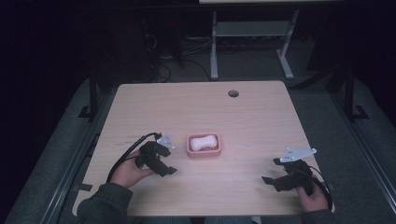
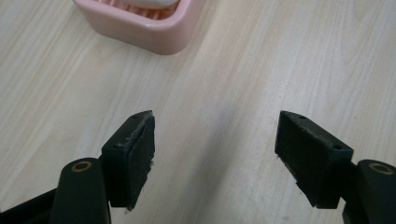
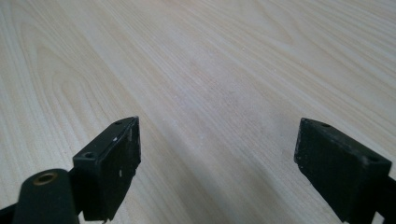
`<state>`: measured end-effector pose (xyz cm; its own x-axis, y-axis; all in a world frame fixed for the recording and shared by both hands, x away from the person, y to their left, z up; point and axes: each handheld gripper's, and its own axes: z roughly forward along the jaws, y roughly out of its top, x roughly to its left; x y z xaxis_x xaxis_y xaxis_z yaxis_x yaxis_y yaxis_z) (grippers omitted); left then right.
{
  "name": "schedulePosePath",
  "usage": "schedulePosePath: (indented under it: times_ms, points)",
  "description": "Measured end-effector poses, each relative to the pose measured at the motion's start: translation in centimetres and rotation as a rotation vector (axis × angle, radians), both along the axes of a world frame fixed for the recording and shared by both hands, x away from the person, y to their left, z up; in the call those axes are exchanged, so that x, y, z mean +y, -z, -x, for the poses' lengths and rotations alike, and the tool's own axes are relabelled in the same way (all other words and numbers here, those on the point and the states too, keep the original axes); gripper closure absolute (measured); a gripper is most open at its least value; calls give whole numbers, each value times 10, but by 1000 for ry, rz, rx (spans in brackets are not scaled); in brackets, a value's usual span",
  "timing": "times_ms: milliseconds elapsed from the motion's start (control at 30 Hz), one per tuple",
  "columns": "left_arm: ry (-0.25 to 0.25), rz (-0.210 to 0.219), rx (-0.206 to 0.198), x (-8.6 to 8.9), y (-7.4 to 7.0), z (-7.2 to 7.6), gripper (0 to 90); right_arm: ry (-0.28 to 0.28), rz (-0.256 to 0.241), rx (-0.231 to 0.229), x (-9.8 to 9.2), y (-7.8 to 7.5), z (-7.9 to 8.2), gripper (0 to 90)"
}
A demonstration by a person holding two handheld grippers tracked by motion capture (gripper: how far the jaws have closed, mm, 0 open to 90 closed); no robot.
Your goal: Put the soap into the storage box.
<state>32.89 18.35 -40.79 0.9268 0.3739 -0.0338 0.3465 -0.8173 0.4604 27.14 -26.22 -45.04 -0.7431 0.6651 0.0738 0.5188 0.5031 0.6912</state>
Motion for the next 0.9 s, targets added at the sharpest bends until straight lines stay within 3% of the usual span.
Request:
schedulePosePath:
  times_ms: [900]
  points:
    - [-15,10,-7,21,7,20,275,-2,9,12,2,1,0,143]
